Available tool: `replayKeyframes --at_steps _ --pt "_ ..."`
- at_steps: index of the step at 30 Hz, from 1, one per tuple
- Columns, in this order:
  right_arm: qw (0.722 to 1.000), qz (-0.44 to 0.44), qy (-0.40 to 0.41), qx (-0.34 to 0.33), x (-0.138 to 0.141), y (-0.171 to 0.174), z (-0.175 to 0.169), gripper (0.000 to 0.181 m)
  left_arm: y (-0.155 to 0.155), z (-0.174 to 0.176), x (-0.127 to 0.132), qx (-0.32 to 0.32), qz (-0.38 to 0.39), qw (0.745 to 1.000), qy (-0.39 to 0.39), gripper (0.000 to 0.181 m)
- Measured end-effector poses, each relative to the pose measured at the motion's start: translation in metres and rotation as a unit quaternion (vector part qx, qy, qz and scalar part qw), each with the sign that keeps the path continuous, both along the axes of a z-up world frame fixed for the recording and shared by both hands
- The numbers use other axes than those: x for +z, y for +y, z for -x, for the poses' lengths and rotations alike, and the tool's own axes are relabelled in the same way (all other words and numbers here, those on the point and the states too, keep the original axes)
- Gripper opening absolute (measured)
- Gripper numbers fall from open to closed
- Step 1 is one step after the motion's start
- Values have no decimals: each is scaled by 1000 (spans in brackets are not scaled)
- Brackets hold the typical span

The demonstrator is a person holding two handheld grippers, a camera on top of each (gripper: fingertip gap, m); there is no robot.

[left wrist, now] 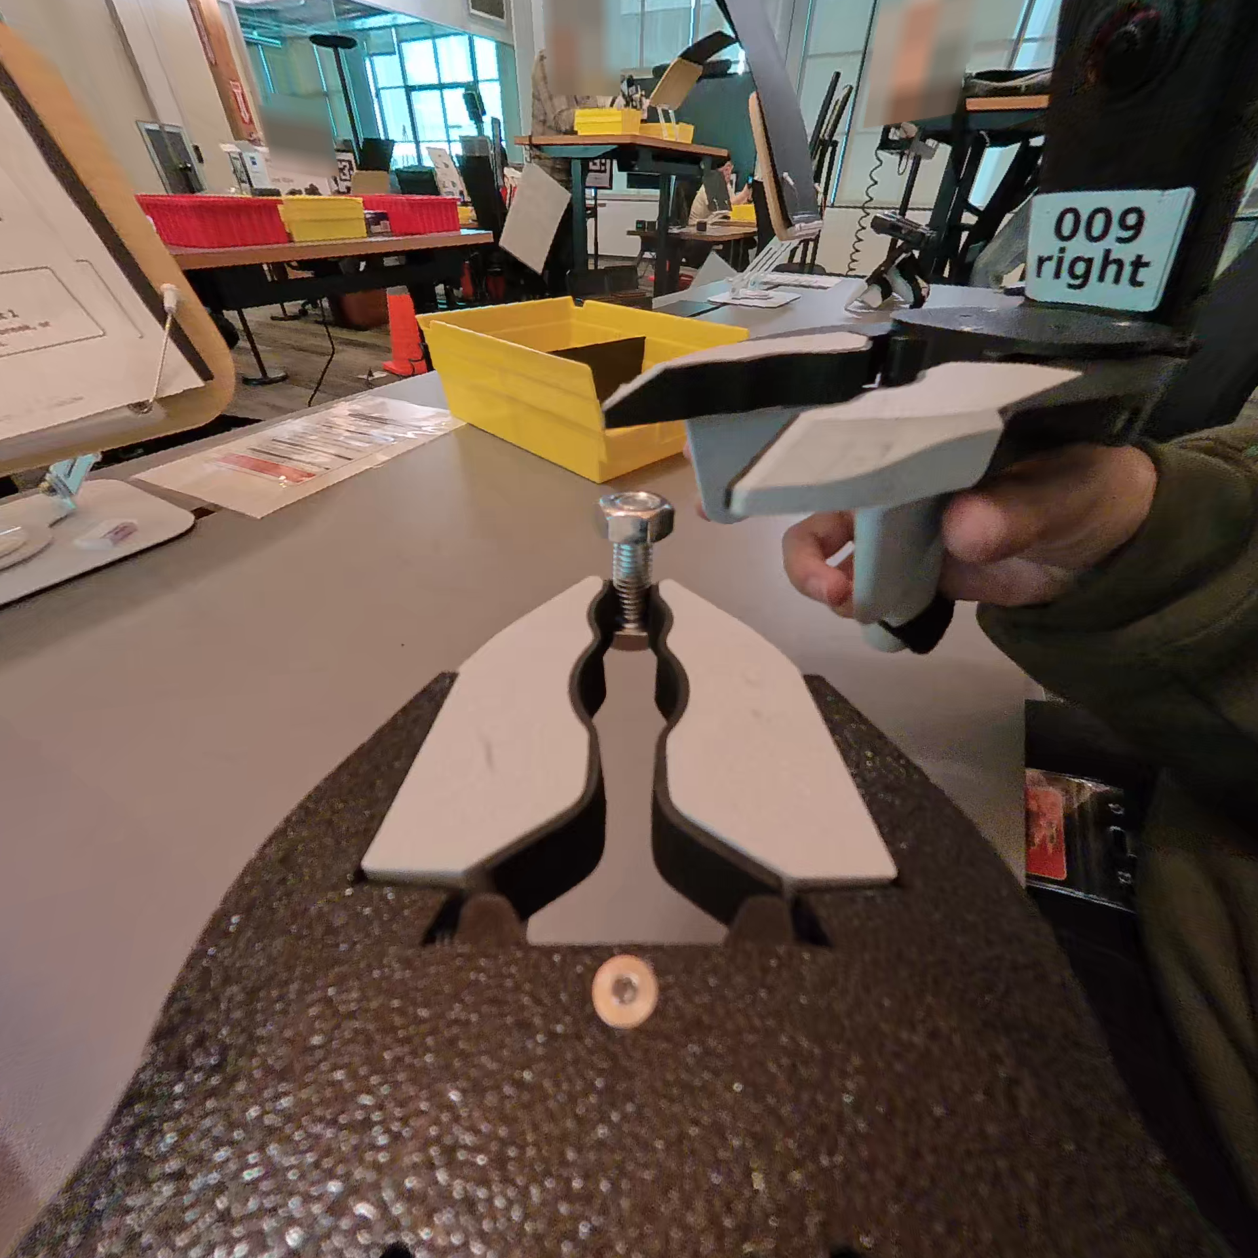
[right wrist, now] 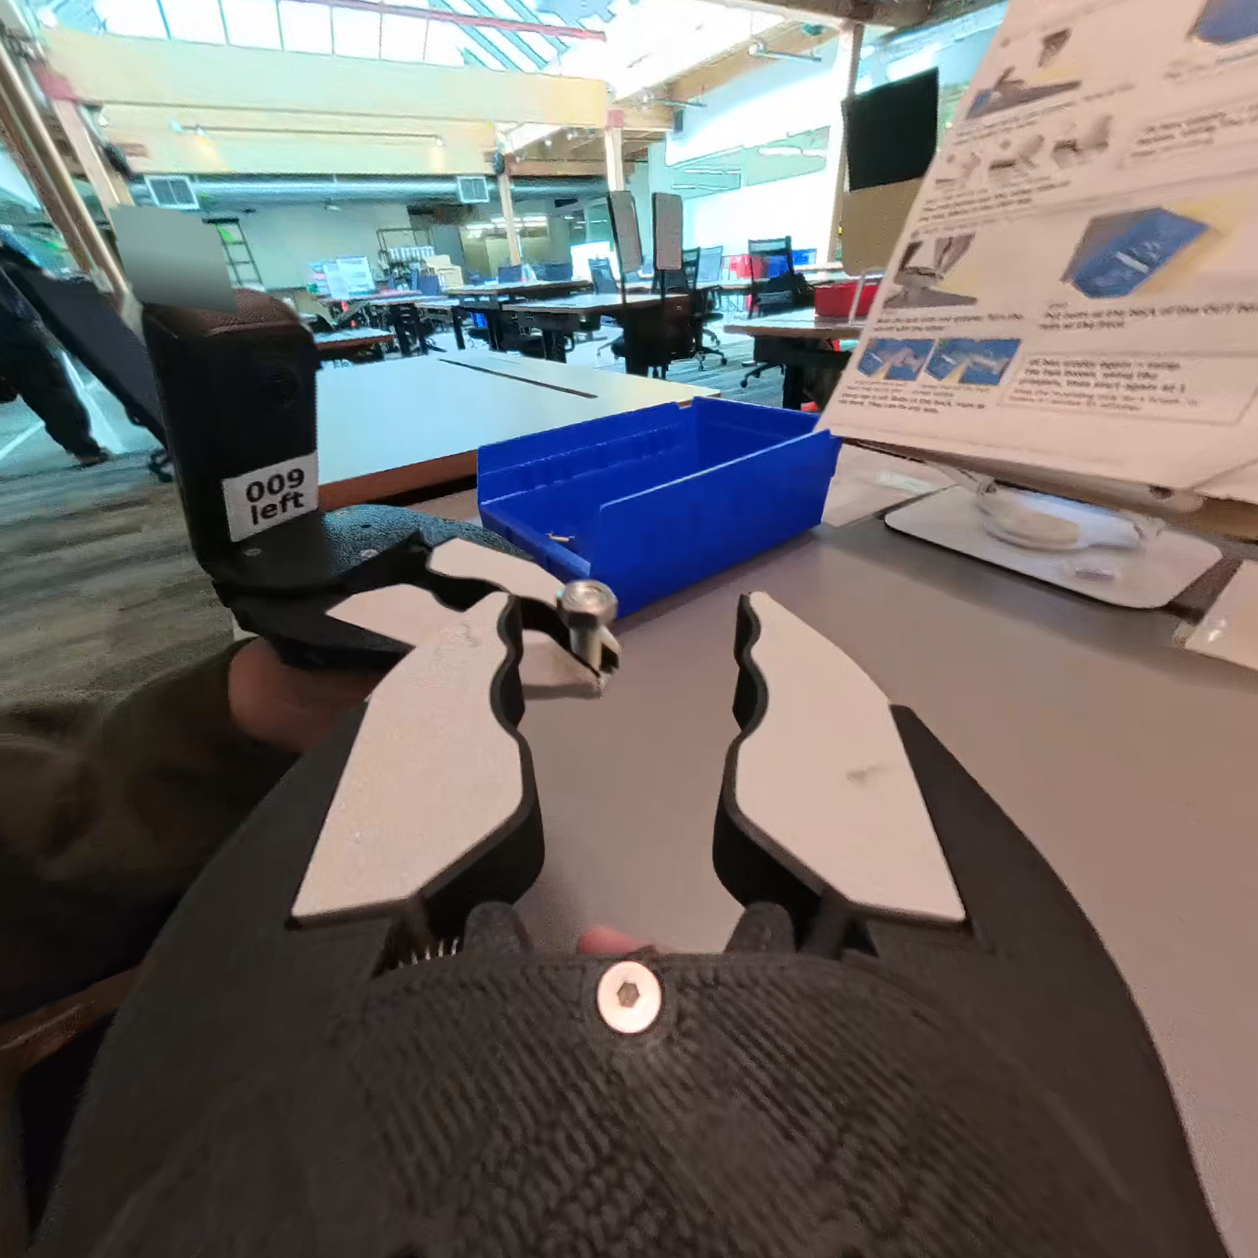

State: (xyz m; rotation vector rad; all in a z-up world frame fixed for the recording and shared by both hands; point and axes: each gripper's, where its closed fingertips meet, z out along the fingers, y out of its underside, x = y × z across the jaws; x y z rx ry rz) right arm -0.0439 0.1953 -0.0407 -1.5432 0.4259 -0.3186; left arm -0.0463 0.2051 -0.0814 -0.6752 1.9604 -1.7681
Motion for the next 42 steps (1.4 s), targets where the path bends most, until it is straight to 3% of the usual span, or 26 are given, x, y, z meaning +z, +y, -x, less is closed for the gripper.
replayKeyframes --at_steps 1,3,5,8,12,15,18,21,22,23,24,27,31,36,38,39,42 --pt "1000 8 -8 0 0 5 1 61 -2 1 1 -1 -1 1000 -3 9" --pt "999 29 -13 -6 -5 9 -1 59 -3 2 4 -3 5 1000 -7 9" --pt "997 44 -11 -56 -14 -5 -17 56 2 1 7 3 13 1000 -9 9" --pt "989 -19 47 -140 -13 -47 -44 54 9 -2 7 12 10 1000 -12 9" --pt "997 -53 52 -23 0 -25 -14 60 5 -2 3 9 7 1000 -7 9" --pt "999 -31 15 5 3 2 2 59 -2 0 2 3 -3 1000 -11 9" --pt "999 -9 14 -36 -5 5 -8 55 -5 2 5 4 -4 1000 -16 9" --pt "998 -8 39 -46 -11 -8 -18 71 0 -4 0 28 -13 999 -12 9" --pt "997 -3 45 -63 -15 -16 -23 67 1 -4 2 26 -4 1000 -12 9" --pt "994 4 40 -104 -19 -30 -34 50 2 -3 5 23 12 1000 -11 9" --pt "991 8 33 -130 -22 -41 -40 55 4 -4 7 26 22 999 -9 9" --pt "996 -26 46 -78 -14 -34 -28 59 6 -6 4 32 9 999 -9 9" --pt "999 -43 0 -16 7 -5 -3 56 -1 -4 2 26 4 1000 -10 9" --pt "997 13 -31 -63 -4 -7 -13 56 1 -5 3 34 8 999 -9 9" --pt "992 21 -14 -120 -8 -29 -31 31 4 -5 7 33 22 999 -14 9" --pt "989 13 -12 -148 -8 -41 -38 37 6 -6 8 36 22 999 -13 9" --pt "997 -38 9 -62 2 -34 -21 44 6 -6 6 35 16 999 -13 9"
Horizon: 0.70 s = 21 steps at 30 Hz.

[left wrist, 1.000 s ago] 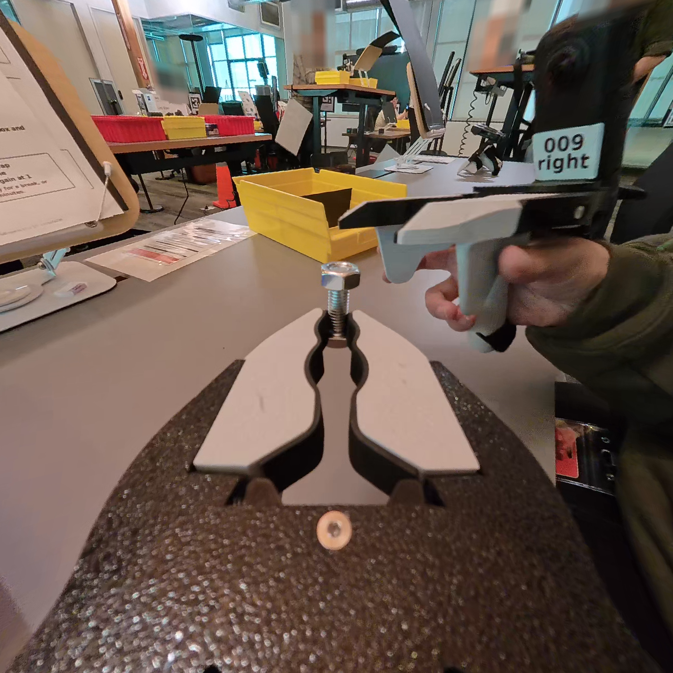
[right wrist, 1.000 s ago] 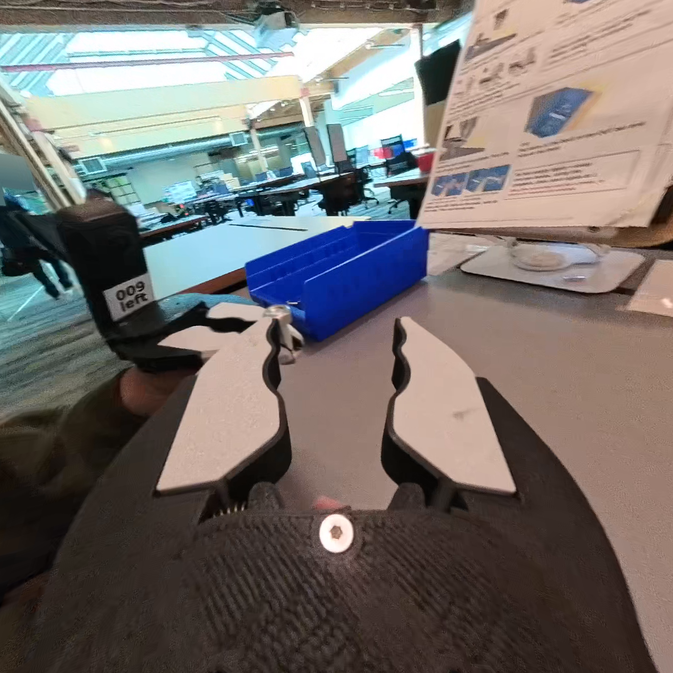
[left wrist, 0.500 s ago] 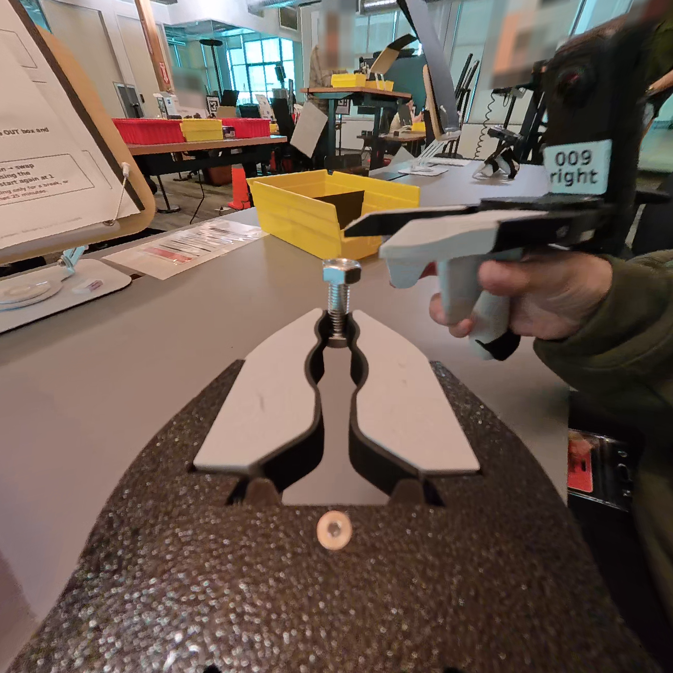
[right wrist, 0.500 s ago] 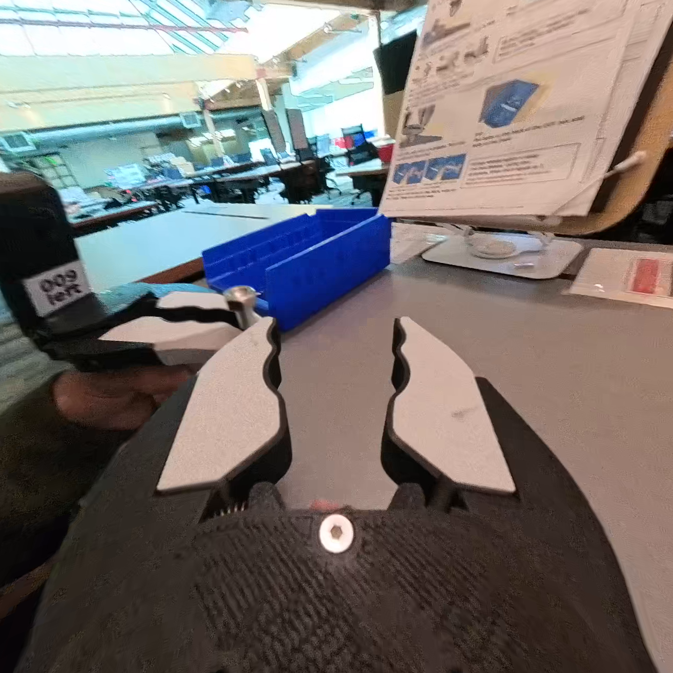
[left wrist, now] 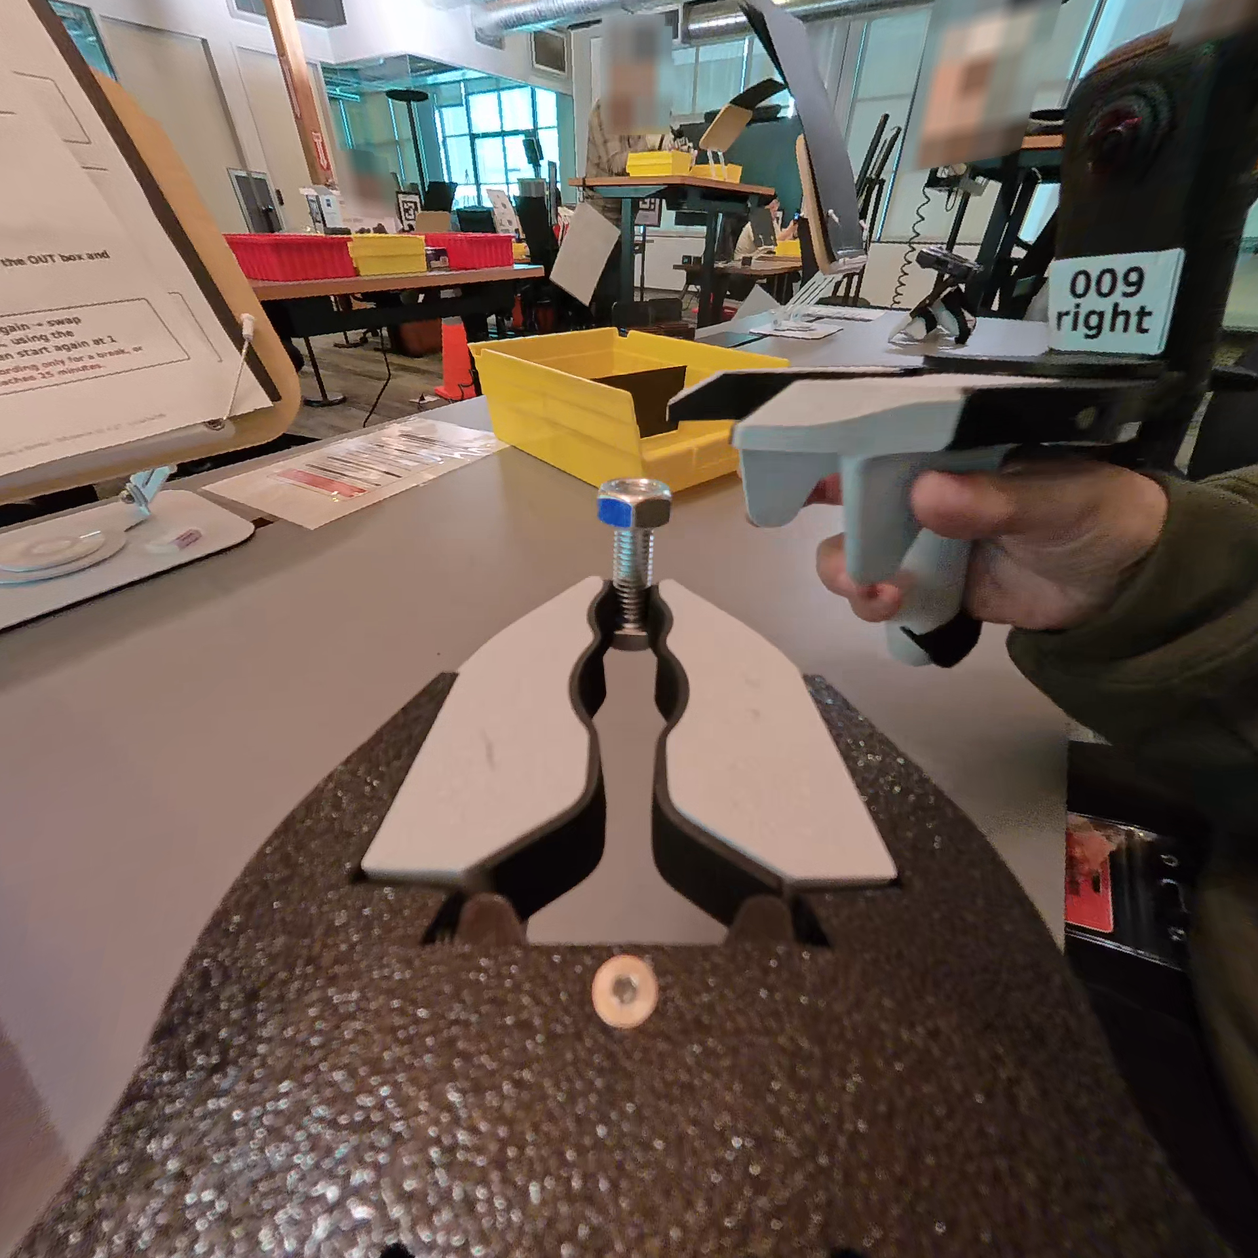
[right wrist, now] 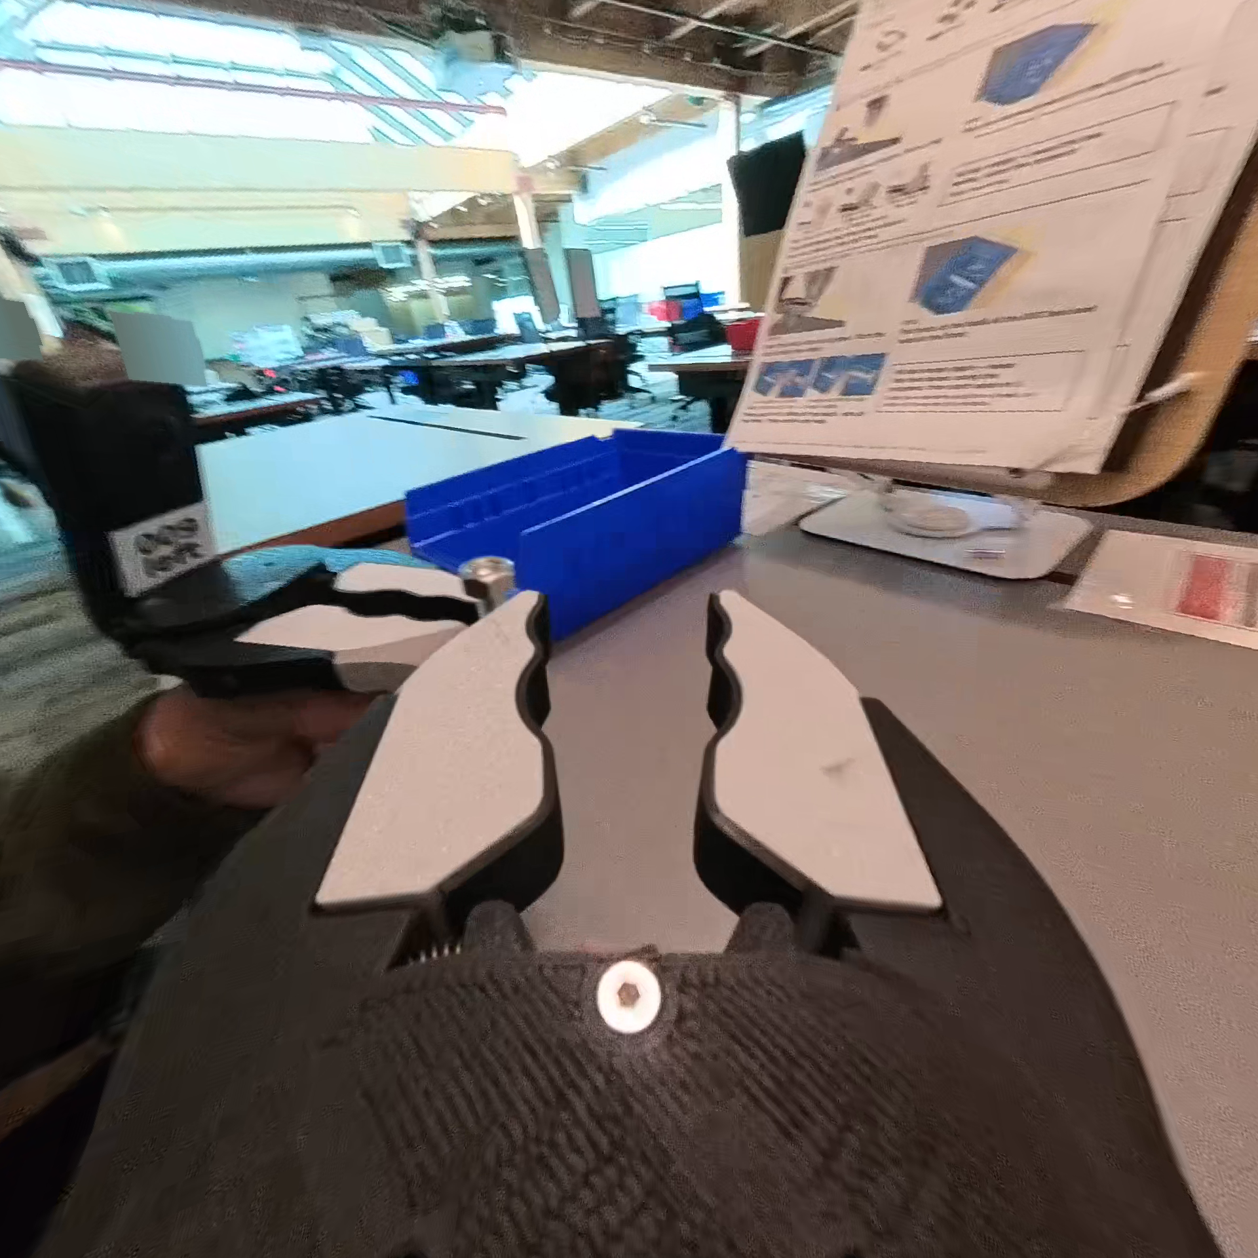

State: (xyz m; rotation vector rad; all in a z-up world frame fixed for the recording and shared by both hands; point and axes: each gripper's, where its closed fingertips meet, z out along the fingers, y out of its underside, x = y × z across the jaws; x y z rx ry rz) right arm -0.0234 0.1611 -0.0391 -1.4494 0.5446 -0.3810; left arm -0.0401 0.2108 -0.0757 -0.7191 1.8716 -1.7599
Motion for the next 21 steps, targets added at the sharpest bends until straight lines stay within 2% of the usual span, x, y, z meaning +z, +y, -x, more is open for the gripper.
replayKeyframes --at_steps 2,7,10,13,18,21 --pt "999 -11 -5 40 5 14 13 45 -4 1 -2 -5 0 1000 3 9" --pt "997 43 -27 52 -1 43 26 41 -8 3 -1 -10 -8 1000 -1 9" --pt "998 46 -26 29 -2 43 21 27 -7 3 -1 -11 -7 1000 -2 9" --pt "998 42 -19 46 -4 45 23 20 -7 3 -2 -12 -7 1000 1 9" --pt "997 40 -17 58 -6 48 23 16 -6 3 -2 -13 -6 1000 2 9" --pt "998 41 -15 34 -5 39 16 17 -5 4 2 -17 7 1000 -3 9"
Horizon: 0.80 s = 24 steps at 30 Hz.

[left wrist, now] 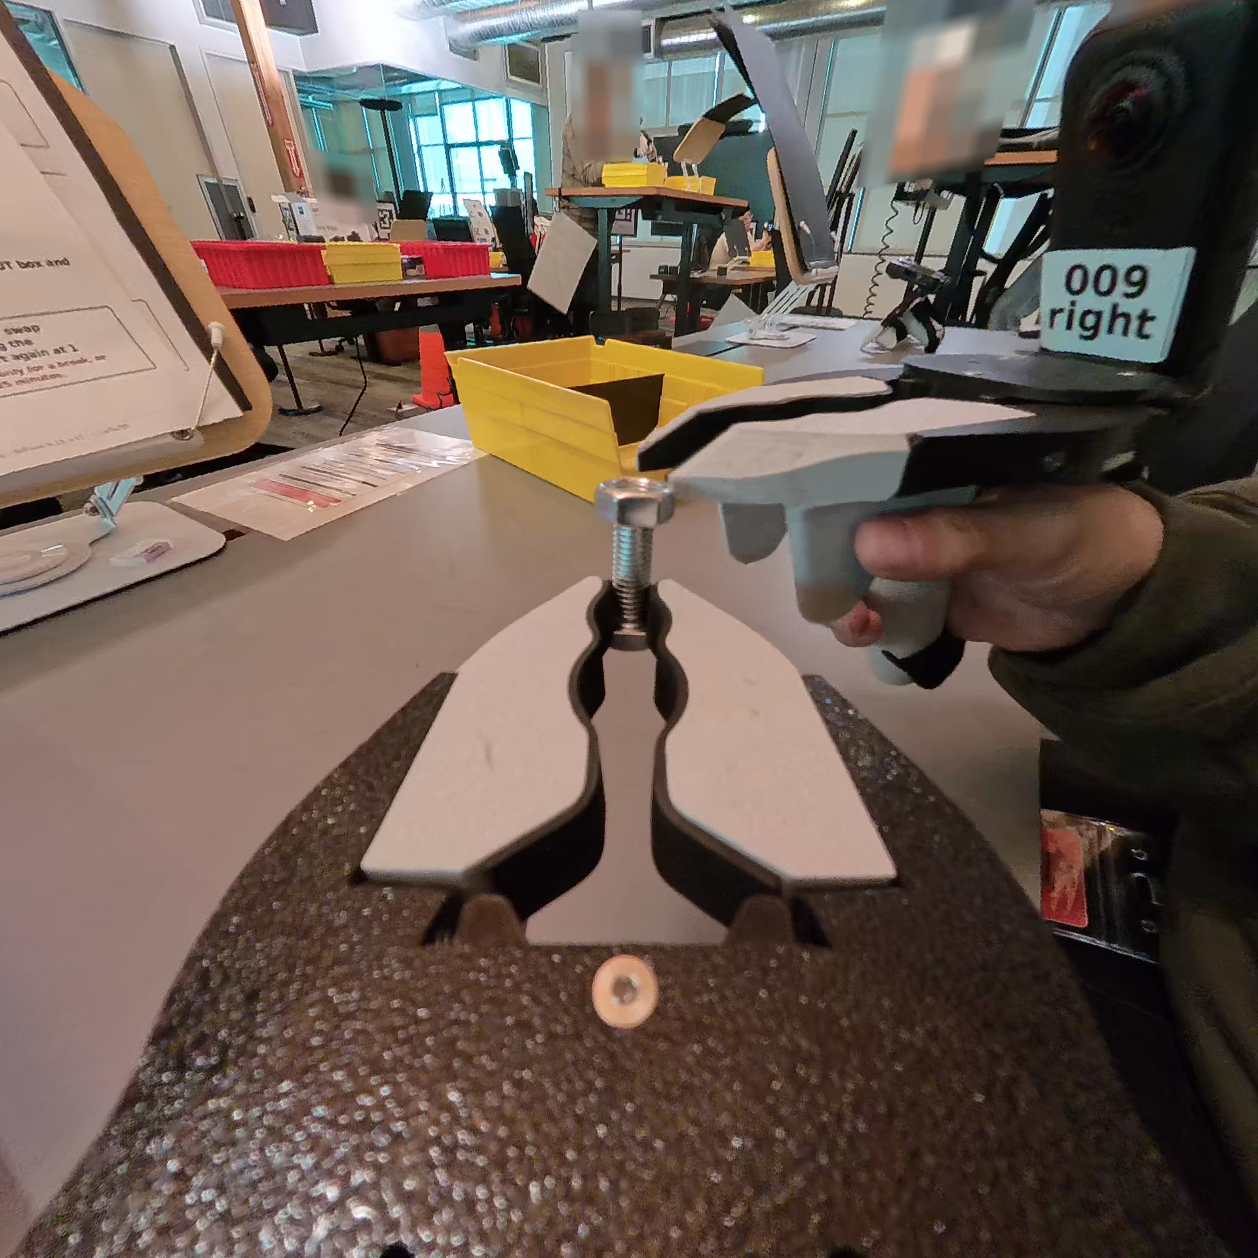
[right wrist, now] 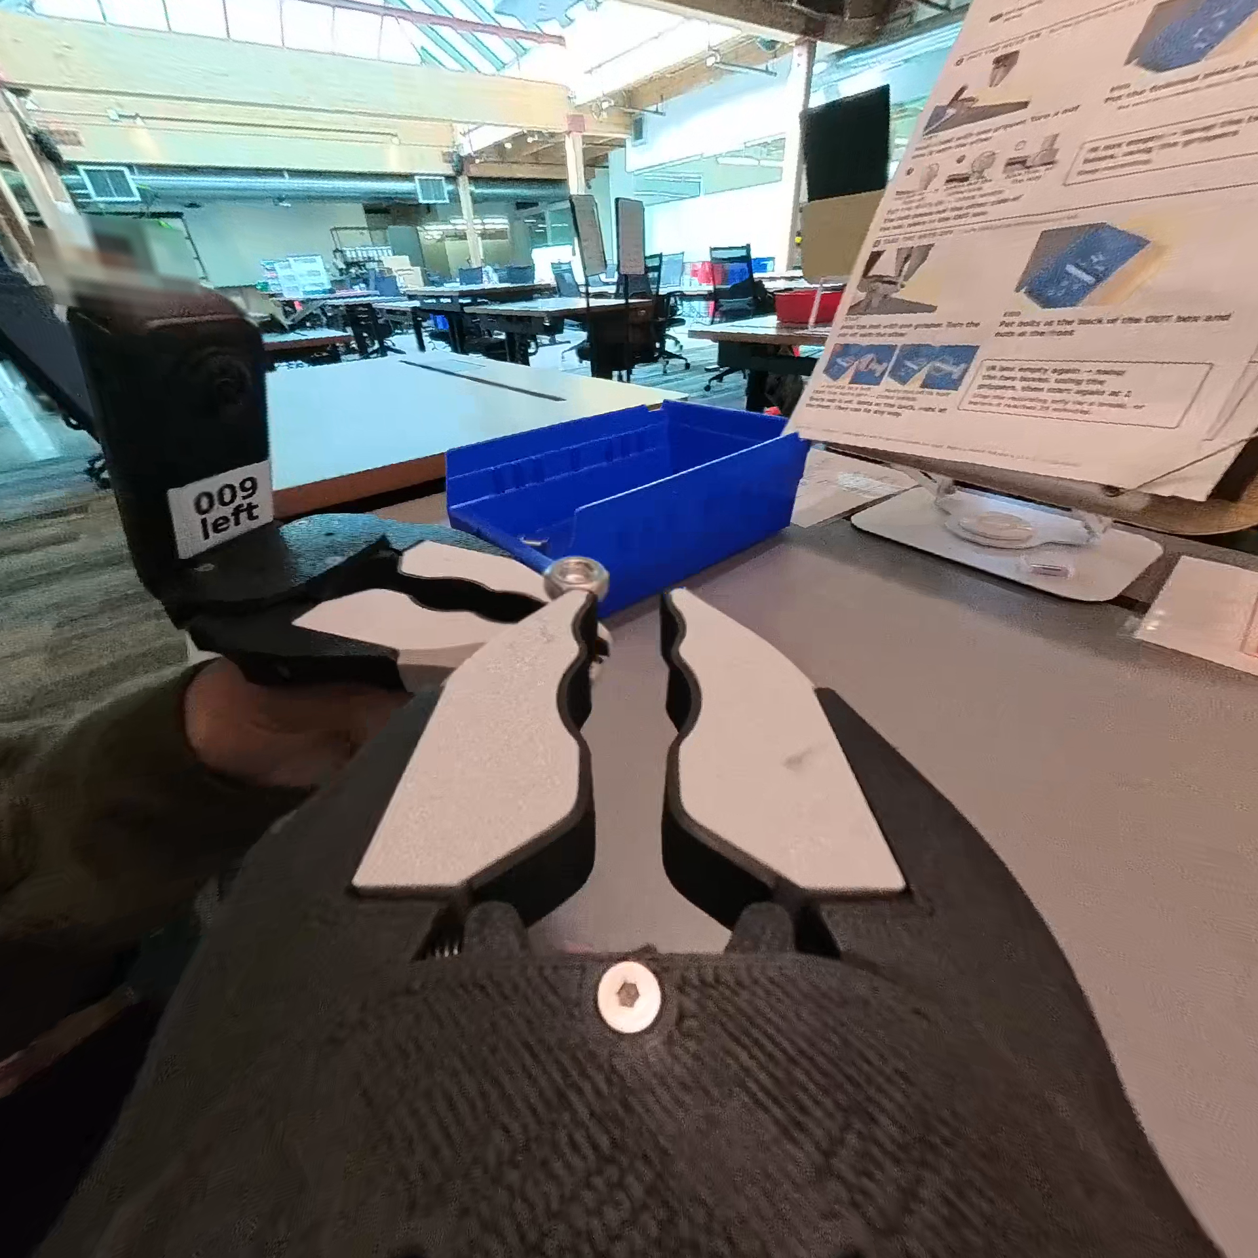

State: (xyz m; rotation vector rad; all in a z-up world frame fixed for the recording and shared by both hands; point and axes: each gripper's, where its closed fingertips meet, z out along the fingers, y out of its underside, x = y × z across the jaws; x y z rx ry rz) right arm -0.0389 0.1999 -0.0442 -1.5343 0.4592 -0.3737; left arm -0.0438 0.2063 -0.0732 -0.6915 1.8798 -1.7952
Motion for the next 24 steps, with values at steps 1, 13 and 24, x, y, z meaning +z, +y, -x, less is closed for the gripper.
replayKeyframes --at_steps 1,13,24 --pt "1000 -2 1 -13 0 -5 -5 17 1 0 0 1 1 1000 0 9" --pt "1000 9 -9 11 -1 13 6 32 -4 1 -2 -4 -10 1000 0 8" --pt "1000 19 -1 10 -4 15 7 19 -6 1 -4 -10 -15 1000 2 9"
